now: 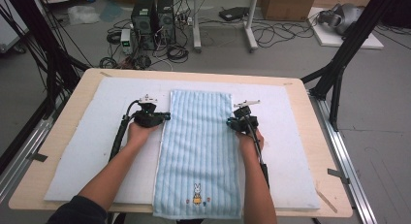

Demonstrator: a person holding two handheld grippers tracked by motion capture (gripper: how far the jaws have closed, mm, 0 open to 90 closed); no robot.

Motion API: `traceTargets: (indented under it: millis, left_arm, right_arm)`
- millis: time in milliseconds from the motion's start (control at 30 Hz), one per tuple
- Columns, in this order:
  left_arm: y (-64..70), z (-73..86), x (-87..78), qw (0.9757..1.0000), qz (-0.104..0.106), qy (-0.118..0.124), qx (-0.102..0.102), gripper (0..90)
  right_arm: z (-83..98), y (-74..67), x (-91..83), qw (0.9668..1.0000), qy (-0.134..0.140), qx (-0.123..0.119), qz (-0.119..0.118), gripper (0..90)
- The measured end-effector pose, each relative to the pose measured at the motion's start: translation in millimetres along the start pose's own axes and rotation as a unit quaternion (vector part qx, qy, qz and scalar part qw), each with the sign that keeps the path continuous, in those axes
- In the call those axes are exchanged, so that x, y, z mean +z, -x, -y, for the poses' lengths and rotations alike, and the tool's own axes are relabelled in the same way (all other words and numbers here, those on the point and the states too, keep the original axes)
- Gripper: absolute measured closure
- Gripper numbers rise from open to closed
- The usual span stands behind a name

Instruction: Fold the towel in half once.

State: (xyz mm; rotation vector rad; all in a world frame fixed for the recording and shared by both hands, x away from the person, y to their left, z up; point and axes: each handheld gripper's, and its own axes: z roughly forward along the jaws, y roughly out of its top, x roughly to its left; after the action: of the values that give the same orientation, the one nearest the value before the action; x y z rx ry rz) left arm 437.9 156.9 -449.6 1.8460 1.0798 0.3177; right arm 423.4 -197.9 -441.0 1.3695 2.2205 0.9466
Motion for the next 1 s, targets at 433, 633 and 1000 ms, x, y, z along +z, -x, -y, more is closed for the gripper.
traceTargets:
  millis: [433, 633, 1000]
  left_arm:
    - [0.9, -9.3, -20.2, 0.9986, 0.033, 0.039, -0.01, 88.2]
    - [11.5, -8.3, -38.2, 0.9976, 0.049, 0.047, 0.013, 88.2]
    - [29.2, 11.7, -67.5, 0.9952, 0.074, 0.055, 0.033, 88.2]
  right_arm:
    - [-6.5, 4.6, -19.6, 0.9977, 0.055, 0.025, -0.031, 84.8]
    - [2.5, -3.3, -40.7, 0.9967, 0.065, 0.003, -0.048, 85.0]
    - [26.4, -15.3, -73.6, 0.9955, 0.071, -0.01, -0.062, 85.1]
